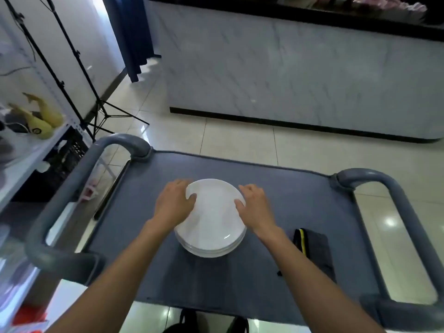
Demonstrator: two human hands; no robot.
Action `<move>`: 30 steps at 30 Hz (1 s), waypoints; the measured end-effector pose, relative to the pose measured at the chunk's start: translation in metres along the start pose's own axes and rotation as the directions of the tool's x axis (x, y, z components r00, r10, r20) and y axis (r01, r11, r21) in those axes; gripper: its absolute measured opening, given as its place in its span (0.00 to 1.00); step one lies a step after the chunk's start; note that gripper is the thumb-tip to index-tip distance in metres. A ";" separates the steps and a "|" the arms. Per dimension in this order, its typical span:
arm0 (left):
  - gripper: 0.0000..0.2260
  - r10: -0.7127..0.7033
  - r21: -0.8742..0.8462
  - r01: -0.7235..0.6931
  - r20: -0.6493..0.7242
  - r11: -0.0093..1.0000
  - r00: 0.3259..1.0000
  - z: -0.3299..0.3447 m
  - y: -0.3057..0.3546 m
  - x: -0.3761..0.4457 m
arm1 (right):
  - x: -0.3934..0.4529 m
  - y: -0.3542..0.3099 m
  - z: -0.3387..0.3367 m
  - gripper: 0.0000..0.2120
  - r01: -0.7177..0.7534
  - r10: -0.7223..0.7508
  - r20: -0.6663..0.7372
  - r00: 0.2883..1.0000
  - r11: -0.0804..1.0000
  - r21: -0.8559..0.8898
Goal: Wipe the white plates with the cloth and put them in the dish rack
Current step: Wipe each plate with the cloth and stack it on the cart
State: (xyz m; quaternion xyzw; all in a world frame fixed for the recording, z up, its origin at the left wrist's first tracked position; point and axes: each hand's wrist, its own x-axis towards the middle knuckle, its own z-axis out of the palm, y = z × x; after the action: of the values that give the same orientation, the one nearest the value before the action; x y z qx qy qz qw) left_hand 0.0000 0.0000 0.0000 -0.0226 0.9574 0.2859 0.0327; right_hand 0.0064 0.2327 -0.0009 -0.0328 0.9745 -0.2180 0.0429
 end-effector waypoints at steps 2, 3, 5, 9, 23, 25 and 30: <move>0.21 -0.068 -0.031 0.069 0.007 0.997 0.998 0.002 -0.007 -0.005 | -0.004 0.000 0.004 0.17 -0.049 0.049 -0.036 0.998 0.999 0.009; 0.22 -0.092 -0.034 0.093 0.016 0.995 0.996 0.006 -0.012 -0.008 | -0.007 0.001 0.008 0.15 -0.072 0.073 -0.040 0.997 0.997 0.010; 0.23 -0.118 -0.038 0.120 0.053 0.992 0.992 0.011 -0.018 -0.014 | -0.011 -0.001 0.013 0.13 -0.113 0.114 -0.033 0.993 0.993 0.038; 0.24 -0.114 -0.051 0.115 0.026 0.992 0.993 0.013 -0.020 -0.016 | -0.014 -0.005 0.018 0.09 -0.188 0.193 -0.041 0.980 0.978 0.091; 0.17 -0.102 -0.135 0.086 -0.115 0.987 0.988 0.022 -0.014 -0.024 | -0.019 -0.017 0.024 0.08 -0.344 0.391 -0.074 0.918 0.873 0.344; 0.16 -0.096 -0.148 0.081 -0.101 0.986 0.990 0.023 -0.014 -0.024 | -0.021 -0.018 0.025 0.08 -0.365 0.427 -0.085 0.900 0.846 0.388; 0.15 -0.079 -0.212 0.056 -0.105 0.976 0.991 0.025 -0.016 -0.023 | -0.022 -0.021 0.026 0.11 -0.370 0.493 -0.108 0.863 0.764 0.529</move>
State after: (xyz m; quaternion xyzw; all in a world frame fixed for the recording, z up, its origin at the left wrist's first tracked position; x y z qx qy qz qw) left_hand 0.0251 0.0014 -0.0280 -0.0746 0.9212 0.3816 -0.0143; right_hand 0.0322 0.2044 -0.0139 0.2324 0.8650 -0.4443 -0.0192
